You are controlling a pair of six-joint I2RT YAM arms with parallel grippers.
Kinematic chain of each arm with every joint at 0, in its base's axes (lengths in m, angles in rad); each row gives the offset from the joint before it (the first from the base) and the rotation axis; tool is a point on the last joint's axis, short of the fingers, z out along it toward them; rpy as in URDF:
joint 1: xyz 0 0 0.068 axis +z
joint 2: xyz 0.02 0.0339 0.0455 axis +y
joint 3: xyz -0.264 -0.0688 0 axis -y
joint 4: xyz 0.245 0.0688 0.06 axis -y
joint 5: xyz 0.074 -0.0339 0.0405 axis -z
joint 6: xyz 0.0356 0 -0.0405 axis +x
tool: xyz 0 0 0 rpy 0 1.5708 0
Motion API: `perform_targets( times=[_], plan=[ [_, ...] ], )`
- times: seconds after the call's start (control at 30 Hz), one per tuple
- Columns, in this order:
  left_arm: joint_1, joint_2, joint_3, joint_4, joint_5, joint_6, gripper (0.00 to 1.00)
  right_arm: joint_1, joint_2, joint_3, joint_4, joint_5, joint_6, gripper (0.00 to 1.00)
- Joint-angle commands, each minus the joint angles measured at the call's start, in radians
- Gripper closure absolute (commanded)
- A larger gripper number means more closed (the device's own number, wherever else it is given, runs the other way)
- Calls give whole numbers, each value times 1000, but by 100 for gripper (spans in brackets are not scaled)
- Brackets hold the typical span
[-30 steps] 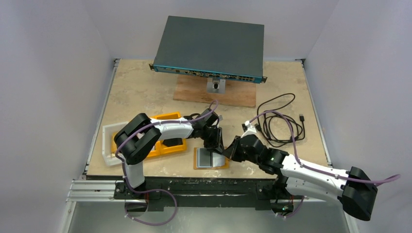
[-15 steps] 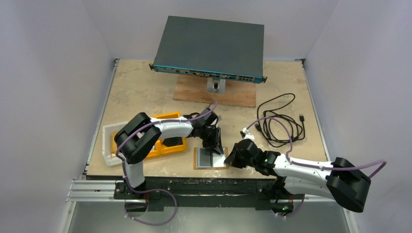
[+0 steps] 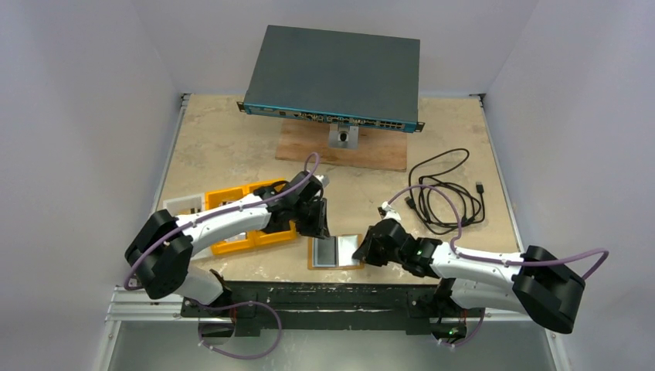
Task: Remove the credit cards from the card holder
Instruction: Remove the credit card from the card holder.
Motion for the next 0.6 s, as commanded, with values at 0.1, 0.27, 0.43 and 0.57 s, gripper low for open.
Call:
perform_targets(
  times=[0.1,0.27,0.43,0.57],
  plan=[
    [8,-8,-84,-25,-72,20,86,3,49,81,111,-58,-56,86],
    [8,14,-90,-12,-78,7,91,-10,147,86,224,-127,-52,84],
    [7,34,-96,1,-71,5,93,-19,205,93,266,-154,-51,81],
    [8,49,-100,11,-67,2,94,-35,222,70,298,-172,-43,79]
  ],
)
